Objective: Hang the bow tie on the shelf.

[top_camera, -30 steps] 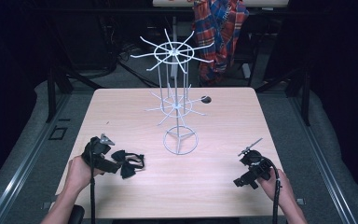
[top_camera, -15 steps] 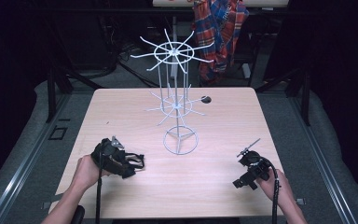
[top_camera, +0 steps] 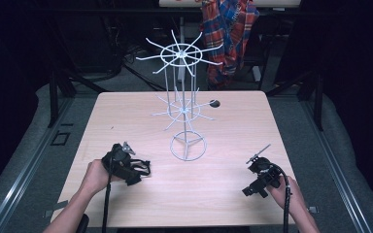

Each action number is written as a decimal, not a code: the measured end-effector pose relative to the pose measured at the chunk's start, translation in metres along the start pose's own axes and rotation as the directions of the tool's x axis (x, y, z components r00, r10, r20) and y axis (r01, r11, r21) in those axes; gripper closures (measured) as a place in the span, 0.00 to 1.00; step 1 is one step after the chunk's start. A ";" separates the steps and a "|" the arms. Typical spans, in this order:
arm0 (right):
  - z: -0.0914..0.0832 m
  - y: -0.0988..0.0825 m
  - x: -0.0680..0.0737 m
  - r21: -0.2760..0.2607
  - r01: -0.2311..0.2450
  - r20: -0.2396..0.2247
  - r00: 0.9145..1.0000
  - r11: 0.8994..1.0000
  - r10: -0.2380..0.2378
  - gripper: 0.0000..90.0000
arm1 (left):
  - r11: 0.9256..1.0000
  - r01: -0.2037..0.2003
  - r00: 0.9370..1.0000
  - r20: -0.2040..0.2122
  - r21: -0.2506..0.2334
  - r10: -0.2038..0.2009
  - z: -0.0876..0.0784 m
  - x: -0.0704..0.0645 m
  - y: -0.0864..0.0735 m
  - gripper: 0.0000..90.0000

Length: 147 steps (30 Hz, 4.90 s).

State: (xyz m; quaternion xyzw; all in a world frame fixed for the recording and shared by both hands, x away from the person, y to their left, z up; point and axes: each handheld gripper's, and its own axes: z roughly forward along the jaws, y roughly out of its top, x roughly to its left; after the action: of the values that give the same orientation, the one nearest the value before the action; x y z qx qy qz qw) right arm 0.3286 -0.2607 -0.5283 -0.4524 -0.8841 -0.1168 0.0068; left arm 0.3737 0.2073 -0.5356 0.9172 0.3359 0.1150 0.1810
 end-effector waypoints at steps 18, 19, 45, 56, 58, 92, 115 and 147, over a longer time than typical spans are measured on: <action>0.004 0.000 0.002 -0.004 -0.015 0.010 1.000 1.000 0.015 0.17 | 0.995 -0.038 0.999 -0.020 0.091 0.040 0.021 -0.001 0.014 0.71; 0.004 0.000 0.002 -0.004 -0.015 0.010 1.000 1.000 0.015 0.17 | 0.995 -0.038 0.999 -0.020 0.091 0.040 0.021 -0.001 0.014 0.73; -0.002 -0.006 -0.007 0.029 -0.020 0.033 0.999 0.999 0.019 0.17 | 0.985 0.121 0.988 0.107 -0.122 -0.109 0.000 0.020 0.016 0.96; 0.000 -0.005 -0.003 0.003 -0.029 0.028 0.999 1.000 0.029 0.17 | 0.908 0.274 0.952 0.221 -0.317 -0.210 -0.024 0.034 0.012 0.96; 0.000 -0.004 -0.004 0.009 -0.022 0.034 0.999 1.000 0.022 0.17 | 0.907 0.266 0.956 0.212 -0.325 -0.204 -0.026 0.033 0.013 0.96; -0.001 -0.009 -0.003 0.018 -0.036 0.036 0.999 0.999 0.036 0.17 | 0.740 0.391 0.915 0.317 -0.547 -0.250 -0.067 0.054 0.016 0.96; -0.003 -0.007 -0.004 0.029 -0.025 0.048 0.999 0.999 0.023 0.17 | 0.676 0.422 0.900 0.369 -0.604 -0.233 -0.073 0.062 0.020 0.96; 0.000 -0.008 -0.003 -0.004 -0.053 0.040 0.998 0.999 0.053 0.17 | 0.749 0.333 0.925 0.353 -0.573 -0.141 -0.053 0.038 0.058 0.96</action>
State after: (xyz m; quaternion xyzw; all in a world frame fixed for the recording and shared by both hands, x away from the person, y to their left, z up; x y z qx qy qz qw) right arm 0.3235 -0.2675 -0.5300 -0.4780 -0.8715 -0.1087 -0.0084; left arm 0.4176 0.2052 -0.4604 0.7610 0.3638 0.0607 0.5338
